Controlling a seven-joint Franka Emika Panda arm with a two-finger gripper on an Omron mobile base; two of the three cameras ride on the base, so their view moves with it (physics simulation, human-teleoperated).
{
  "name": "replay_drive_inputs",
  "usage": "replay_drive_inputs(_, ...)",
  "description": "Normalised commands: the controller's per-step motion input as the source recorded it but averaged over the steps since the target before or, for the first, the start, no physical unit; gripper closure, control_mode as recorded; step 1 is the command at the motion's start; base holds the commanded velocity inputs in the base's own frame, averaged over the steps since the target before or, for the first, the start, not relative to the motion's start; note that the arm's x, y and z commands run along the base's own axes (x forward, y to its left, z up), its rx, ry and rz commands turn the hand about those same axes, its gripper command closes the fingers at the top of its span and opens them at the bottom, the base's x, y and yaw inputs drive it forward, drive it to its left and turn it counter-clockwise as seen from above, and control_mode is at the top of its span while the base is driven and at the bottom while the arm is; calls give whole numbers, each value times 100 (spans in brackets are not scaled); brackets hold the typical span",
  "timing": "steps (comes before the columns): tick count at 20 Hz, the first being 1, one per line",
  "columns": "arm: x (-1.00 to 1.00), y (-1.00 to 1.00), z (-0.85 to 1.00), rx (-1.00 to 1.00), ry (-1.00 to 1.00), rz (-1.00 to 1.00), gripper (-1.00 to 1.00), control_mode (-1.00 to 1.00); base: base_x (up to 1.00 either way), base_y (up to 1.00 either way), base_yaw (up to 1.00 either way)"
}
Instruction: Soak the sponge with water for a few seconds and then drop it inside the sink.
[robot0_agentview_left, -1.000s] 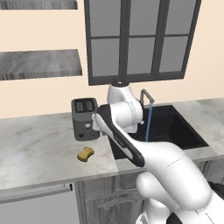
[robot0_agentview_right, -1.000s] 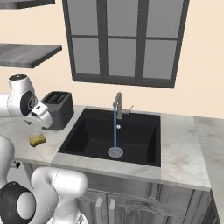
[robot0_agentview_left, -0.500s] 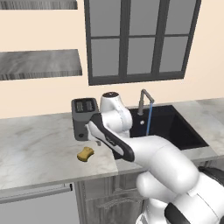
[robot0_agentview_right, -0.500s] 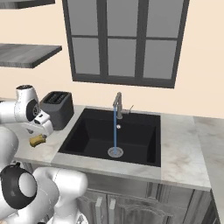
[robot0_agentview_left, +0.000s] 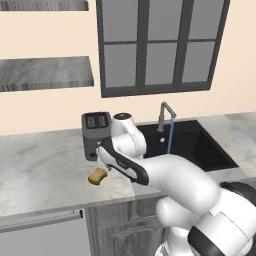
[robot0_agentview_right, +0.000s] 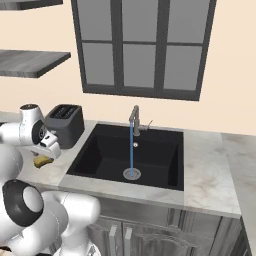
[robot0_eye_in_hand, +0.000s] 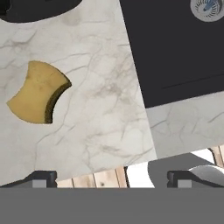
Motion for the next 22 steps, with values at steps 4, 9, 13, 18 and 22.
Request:
replay_drive_inputs(4,33,23,-10,0,0,-2,-100,-100,0,0,0)
replay_drive_inputs(9,42,28,-9,0,0,-5,-100,-100,0,0,0)
replay_drive_inputs(13,35,27,-5,0,0,-5,-100,-100,0,0,0)
replay_drive_inputs(18,15,26,-10,0,0,-5,-100,-100,0,0,0)
replay_drive_inputs(22,5,25,-9,0,2,-6,-100,-100,0,0,0)
